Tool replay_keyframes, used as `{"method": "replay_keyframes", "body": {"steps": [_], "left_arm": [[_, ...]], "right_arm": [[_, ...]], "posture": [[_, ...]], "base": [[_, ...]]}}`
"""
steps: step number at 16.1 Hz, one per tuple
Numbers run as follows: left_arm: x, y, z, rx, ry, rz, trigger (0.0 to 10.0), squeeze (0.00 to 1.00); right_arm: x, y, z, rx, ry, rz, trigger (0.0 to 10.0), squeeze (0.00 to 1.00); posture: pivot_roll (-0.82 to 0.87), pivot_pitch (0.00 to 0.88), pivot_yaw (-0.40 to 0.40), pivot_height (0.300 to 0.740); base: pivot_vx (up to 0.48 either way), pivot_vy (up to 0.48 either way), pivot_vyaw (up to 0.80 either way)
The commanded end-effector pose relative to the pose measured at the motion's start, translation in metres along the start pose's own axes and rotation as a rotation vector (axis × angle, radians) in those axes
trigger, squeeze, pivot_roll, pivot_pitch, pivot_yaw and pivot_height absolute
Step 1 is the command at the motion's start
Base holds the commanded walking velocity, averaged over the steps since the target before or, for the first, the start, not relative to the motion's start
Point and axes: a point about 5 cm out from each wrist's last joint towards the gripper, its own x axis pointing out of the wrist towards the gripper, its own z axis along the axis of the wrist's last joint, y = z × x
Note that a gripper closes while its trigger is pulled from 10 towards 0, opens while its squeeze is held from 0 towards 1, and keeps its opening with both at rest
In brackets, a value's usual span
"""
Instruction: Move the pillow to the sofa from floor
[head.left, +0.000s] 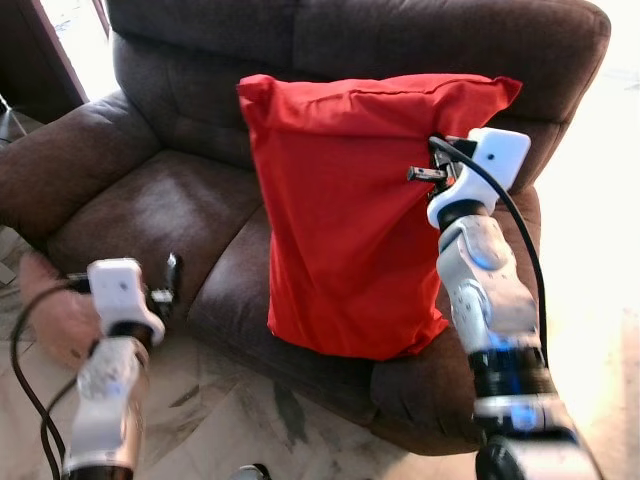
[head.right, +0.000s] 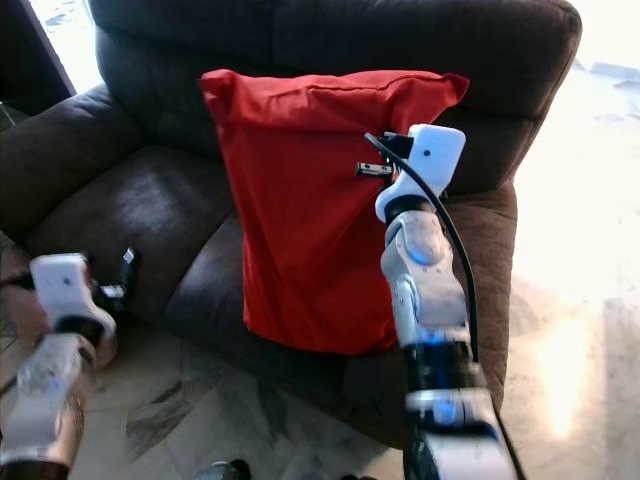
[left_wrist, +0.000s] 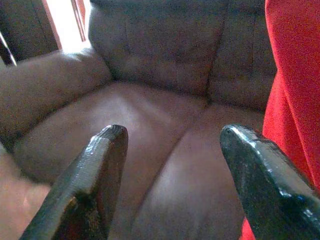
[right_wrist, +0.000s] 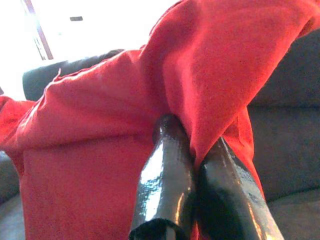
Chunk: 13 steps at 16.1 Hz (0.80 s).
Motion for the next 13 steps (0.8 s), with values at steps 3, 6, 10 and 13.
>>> {"method": "replay_keyframes", "body": {"steps": [3,6,10,13], "left_arm": [[-0.014,-0.005,-0.009,0.003,0.065,0.007,10.0,0.0],[-0.022,-0.005,-0.008,-0.001,0.075,0.019,10.0,0.0],[-0.033,-0.007,-0.008,-0.009,0.09,0.036,10.0,0.0],[-0.04,-0.012,-0.009,-0.006,0.108,0.034,10.0,0.0]], "right_arm": [[0.016,-0.008,-0.017,-0.03,0.055,-0.026,10.0,0.0],[0.027,-0.012,-0.025,-0.049,0.097,-0.035,10.0,0.0],[0.029,-0.009,-0.041,-0.069,0.158,0.003,10.0,0.0],[0.028,-0.007,-0.05,-0.113,0.189,0.025,10.0,0.0]], "posture": [[0.17,0.154,-0.021,0.74],[0.18,0.152,-0.031,0.74],[0.2,0.171,-0.04,0.74],[0.22,0.188,-0.043,0.74]], "base": [[0.0,0.0,0.0],[0.0,0.0,0.0],[0.0,0.0,0.0],[0.0,0.0,0.0]]}}
